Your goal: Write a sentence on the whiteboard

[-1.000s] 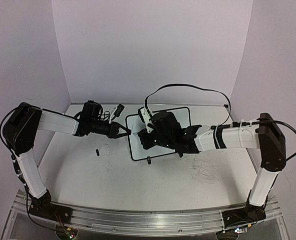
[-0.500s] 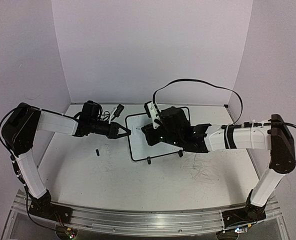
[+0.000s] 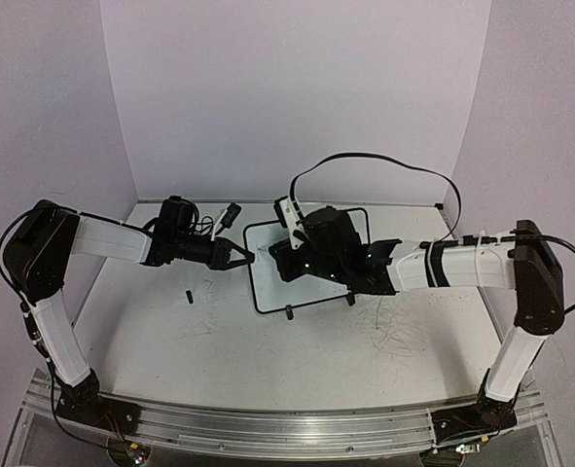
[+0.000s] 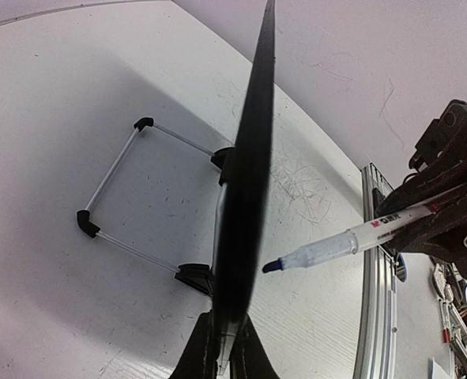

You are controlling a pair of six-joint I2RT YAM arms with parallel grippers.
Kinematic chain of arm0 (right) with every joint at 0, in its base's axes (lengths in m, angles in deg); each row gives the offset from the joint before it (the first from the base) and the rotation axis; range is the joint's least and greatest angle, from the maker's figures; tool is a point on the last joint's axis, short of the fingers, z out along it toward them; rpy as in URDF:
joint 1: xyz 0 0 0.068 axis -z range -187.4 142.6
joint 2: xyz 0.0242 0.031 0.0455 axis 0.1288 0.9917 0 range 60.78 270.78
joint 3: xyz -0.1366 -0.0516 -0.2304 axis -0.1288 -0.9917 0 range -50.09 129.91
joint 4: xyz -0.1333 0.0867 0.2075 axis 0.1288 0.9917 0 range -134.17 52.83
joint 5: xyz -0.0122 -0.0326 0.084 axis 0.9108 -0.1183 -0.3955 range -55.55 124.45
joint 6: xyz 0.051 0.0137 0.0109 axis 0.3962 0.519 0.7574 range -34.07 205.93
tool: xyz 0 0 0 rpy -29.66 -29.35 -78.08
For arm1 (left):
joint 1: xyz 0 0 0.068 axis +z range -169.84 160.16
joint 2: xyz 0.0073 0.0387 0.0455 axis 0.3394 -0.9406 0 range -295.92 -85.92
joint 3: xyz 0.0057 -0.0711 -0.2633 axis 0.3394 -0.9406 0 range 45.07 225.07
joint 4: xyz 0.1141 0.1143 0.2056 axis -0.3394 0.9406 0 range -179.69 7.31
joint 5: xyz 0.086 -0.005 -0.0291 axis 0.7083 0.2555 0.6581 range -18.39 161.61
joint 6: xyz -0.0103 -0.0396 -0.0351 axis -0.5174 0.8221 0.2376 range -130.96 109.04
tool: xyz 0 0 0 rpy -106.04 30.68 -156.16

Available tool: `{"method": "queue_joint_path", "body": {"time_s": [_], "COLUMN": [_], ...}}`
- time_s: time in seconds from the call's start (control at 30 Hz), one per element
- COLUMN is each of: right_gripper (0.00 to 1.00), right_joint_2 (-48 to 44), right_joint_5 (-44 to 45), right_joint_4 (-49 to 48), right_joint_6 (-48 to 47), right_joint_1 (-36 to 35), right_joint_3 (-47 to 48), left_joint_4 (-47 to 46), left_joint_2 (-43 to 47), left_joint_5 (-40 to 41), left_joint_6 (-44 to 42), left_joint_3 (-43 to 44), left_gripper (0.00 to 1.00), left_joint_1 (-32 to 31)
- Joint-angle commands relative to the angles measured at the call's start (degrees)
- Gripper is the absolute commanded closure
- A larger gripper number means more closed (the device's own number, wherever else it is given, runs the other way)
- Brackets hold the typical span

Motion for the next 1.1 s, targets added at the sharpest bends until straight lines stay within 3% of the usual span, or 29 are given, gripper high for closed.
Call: {"method": "queue_joint_path", "body": {"time_s": [0.0, 1.07], "right_gripper": [1.00, 1.00], "right_joint_2": [1.2, 0.4], "right_joint_5": [-0.2, 6.7], "right_joint_4": [-1.7, 0.2], "right_joint_6": [-0.1, 2.4], "right_joint_1": [0.2, 0.9], "right_joint_3": [2.6, 1.2], "left_joint_4": [2.1, 3.9], "left_joint_2": [2.4, 2.5], "left_joint_5": [1.1, 1.6], "left_joint_6": [0.3, -0.7], "left_joint_3": [-0.5, 0.1], "left_gripper": [1.00, 1.00], "left_joint_1": [0.3, 0.3]}}
